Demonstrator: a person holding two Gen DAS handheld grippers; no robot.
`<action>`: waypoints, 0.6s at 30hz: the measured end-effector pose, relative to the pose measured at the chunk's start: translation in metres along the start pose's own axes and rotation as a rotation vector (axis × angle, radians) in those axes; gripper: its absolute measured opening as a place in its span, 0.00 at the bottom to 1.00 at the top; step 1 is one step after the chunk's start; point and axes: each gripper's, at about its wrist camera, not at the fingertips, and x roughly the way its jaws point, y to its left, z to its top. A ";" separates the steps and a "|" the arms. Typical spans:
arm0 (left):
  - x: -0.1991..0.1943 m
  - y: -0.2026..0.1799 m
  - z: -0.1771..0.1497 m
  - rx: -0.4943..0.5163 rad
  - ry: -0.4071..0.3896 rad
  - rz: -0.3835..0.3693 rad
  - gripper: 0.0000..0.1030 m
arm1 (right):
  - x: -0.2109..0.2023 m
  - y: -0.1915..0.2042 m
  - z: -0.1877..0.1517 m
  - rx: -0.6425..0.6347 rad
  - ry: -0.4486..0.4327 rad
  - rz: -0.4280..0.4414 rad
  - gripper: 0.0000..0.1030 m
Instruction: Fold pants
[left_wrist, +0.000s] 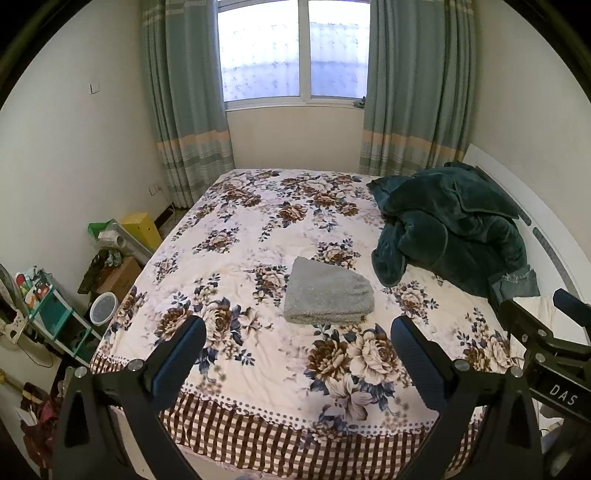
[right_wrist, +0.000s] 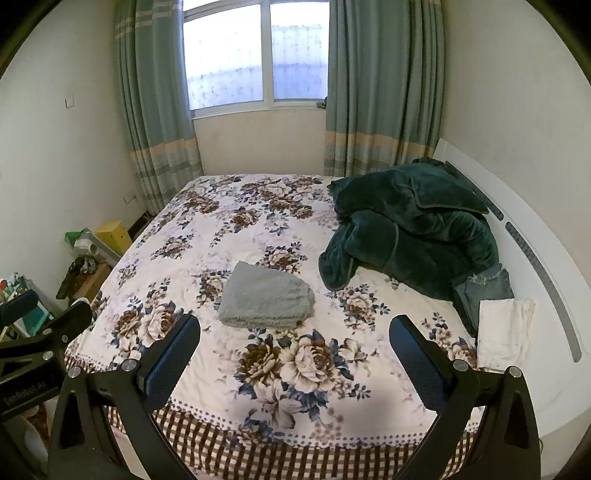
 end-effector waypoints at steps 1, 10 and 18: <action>0.000 -0.001 0.000 0.001 0.000 0.002 0.99 | 0.000 0.000 0.000 0.000 -0.001 -0.001 1.00; 0.002 0.001 0.001 0.001 0.000 -0.002 0.99 | 0.004 -0.001 -0.002 0.006 0.005 0.001 1.00; -0.002 0.006 -0.004 -0.001 0.012 0.010 0.99 | 0.007 0.001 -0.006 0.011 0.012 0.004 1.00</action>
